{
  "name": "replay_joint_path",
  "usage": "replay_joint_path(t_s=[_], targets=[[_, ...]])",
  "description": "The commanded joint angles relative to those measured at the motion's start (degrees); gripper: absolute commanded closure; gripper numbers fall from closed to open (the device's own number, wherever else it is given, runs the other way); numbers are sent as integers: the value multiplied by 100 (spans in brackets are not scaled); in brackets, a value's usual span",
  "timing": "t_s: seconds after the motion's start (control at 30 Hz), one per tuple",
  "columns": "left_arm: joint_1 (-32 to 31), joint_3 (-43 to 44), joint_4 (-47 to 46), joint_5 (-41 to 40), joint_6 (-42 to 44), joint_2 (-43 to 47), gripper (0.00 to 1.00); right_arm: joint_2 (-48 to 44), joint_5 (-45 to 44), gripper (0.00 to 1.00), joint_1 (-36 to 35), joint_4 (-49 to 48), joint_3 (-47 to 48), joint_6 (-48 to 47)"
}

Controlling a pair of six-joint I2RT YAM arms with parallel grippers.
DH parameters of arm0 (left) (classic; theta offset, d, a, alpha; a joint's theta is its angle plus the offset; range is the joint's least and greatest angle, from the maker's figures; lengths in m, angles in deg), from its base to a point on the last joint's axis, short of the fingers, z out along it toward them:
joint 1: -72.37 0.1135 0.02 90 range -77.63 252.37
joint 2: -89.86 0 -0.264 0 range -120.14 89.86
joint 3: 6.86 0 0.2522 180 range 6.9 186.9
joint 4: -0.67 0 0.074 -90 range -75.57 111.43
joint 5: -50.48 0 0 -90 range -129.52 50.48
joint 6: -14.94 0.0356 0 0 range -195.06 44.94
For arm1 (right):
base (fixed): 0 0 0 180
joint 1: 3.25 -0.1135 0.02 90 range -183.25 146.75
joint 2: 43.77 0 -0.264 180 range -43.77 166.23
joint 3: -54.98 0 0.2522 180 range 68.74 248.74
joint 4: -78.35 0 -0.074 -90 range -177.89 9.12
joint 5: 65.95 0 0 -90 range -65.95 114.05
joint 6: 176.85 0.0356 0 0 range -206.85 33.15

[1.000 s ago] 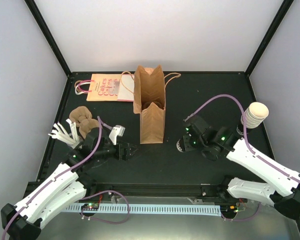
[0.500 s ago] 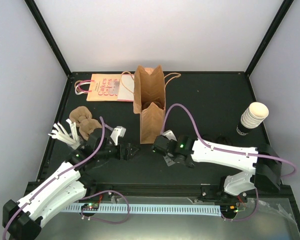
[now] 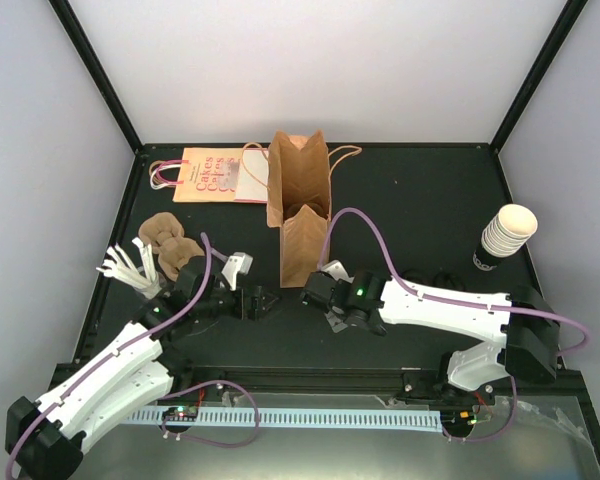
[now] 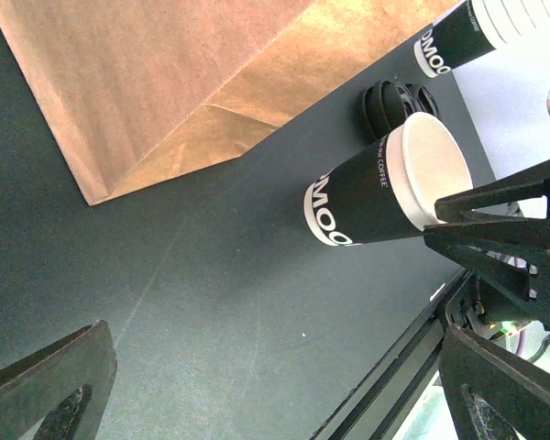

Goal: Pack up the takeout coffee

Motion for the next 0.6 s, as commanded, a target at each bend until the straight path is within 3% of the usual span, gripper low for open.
replay_joint_path(t_s=[0.0,0.03,0.13,0.23,0.47,0.57], targets=[[21,17,-173,-61,-6,-18,1,36,-177,73,-28,-12,180,1],[21,22,-173,-66,-6,-18,1,7,-173,73,-28,-11,189,-11],[25,26,-160,-62,1,-7,1,-55,-183,59,-28,31,258,-24],[22,42,-137,-65,3,14,1,-170,-256,58,-28,100,364,-37],[26,184,94,-384,33,127,1,-581,-639,20,41,253,716,-101],[25,412,479,-983,-47,254,1,-793,-653,16,296,235,791,-131]])
